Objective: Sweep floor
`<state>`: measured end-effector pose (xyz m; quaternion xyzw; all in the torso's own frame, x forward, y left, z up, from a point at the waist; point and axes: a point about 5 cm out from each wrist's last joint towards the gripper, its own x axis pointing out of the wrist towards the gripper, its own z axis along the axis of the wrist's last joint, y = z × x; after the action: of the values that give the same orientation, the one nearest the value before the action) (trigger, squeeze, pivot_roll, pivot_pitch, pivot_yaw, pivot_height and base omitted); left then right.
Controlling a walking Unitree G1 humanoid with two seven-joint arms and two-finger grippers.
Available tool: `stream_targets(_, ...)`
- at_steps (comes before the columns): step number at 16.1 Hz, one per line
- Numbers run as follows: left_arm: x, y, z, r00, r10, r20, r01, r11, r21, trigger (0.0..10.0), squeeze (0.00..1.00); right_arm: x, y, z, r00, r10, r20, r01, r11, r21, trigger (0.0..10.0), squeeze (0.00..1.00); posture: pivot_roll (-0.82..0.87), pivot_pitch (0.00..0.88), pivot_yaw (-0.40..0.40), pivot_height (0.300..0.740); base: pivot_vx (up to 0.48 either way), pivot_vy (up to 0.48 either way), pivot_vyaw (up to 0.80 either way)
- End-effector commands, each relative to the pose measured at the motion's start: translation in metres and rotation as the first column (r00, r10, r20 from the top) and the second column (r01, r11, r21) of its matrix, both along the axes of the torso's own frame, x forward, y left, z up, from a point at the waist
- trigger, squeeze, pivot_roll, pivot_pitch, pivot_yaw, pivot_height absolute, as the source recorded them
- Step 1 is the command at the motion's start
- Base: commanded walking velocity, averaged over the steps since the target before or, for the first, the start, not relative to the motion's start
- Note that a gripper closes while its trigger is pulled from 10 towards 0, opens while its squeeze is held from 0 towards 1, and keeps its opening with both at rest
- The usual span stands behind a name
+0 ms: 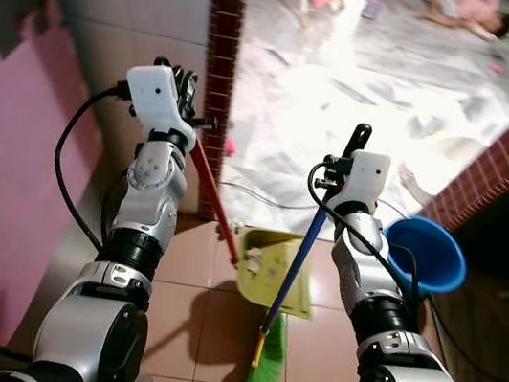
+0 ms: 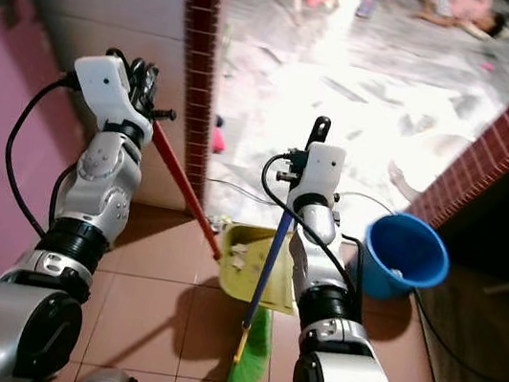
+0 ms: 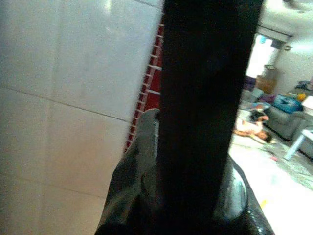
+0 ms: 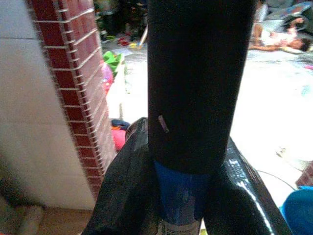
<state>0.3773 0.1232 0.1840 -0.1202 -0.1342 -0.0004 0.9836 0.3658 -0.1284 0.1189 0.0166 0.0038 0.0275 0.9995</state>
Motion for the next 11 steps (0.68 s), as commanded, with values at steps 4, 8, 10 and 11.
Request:
stream_targets(4, -0.0030, -0.0011, 0.0108, 0.999, 0.000, 0.043, 0.001, 1.000, -0.006, 10.0, 0.00, 0.0025, -0.0034, 0.0022, 1.000, -0.003, 0.011, 0.004, 1.000, -0.011, 10.0, 0.00, 0.02, 0.000, -0.036, 0.740, 0.000, -0.080, -0.80)
stream_targets(8, -0.0051, -0.0012, 0.0105, 0.999, -0.008, 0.032, 0.009, 1.000, -0.011, 10.0, 0.00, 0.0023, 0.0002, 0.0027, 1.000, 0.017, 0.024, -0.017, 1.000, -0.004, 10.0, 0.00, 0.02, 0.000, -0.041, 0.740, 0.000, -0.437, 0.00)
stream_targets(10, -0.0063, -0.0006, 0.0102, 1.000, -0.008, 0.023, 0.009, 1.000, -0.011, 10.0, 0.00, 0.0026, 0.0005, 0.0024, 0.999, 0.020, 0.026, -0.020, 1.000, -0.003, 10.0, 0.00, 0.02, 0.000, -0.042, 0.740, 0.000, -0.379, 0.00)
stream_targets(11, -0.0064, -0.0004, 0.0101, 1.000, -0.008, 0.021, 0.008, 1.000, -0.010, 10.0, 0.00, 0.0027, 0.0006, 0.0022, 0.999, 0.021, 0.025, -0.021, 1.000, -0.003, 10.0, 0.00, 0.02, 0.000, -0.042, 0.740, 0.000, -0.442, 0.00)
